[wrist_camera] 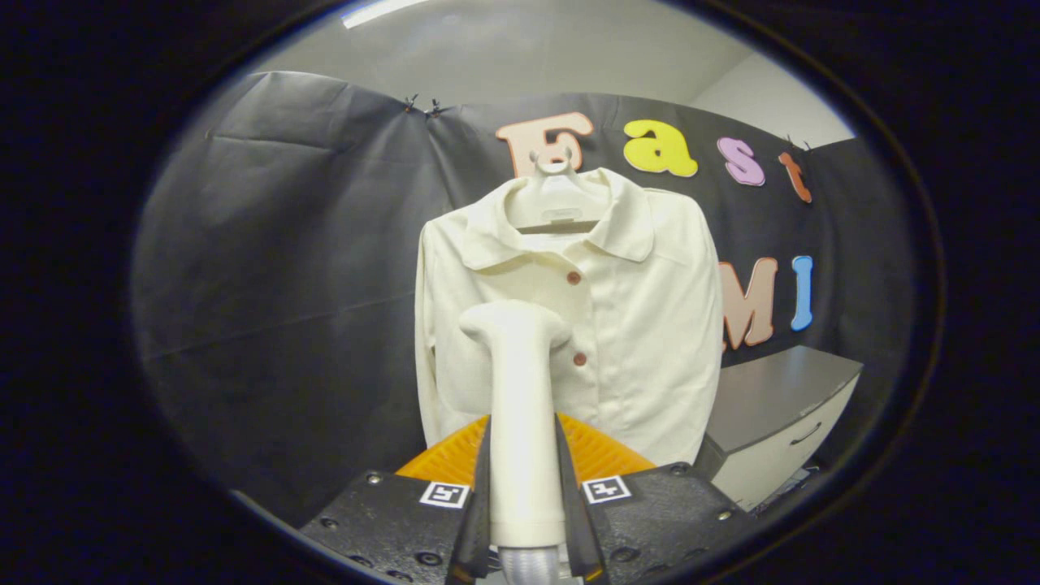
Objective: Iron the clothes twice with a garment steamer, once on the left side and once on the right side.
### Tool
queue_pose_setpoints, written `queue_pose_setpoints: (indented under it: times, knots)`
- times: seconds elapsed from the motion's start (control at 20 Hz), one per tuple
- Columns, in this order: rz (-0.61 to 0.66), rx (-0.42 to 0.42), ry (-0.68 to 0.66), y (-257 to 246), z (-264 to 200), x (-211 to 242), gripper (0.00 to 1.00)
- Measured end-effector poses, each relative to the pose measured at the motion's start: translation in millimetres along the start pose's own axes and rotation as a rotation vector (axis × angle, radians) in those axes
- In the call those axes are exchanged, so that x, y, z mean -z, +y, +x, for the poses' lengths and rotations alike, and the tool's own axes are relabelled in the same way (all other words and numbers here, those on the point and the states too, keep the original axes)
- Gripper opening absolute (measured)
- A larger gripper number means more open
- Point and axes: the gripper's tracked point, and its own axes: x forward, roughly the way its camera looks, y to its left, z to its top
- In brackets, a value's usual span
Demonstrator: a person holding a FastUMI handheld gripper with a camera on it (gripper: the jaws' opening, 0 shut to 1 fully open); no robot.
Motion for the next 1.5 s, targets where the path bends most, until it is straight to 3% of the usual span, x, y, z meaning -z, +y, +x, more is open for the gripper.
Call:
queue_pose_setpoints:
  times: [0.25, 0.75, 1.1, 1.5]
  knots:
    - [0.035, -0.011, 0.116, 6.2, 21.7, 50.9, 0.33]
    - [0.013, -0.027, 0.227, 10.0, 46.4, 113.6, 0.30]
    - [0.007, -0.032, 0.378, 2.8, 40.5, 200.5, 0.30]
    - [0.042, -0.047, 0.497, -1.4, 28.8, 267.9, 0.30]
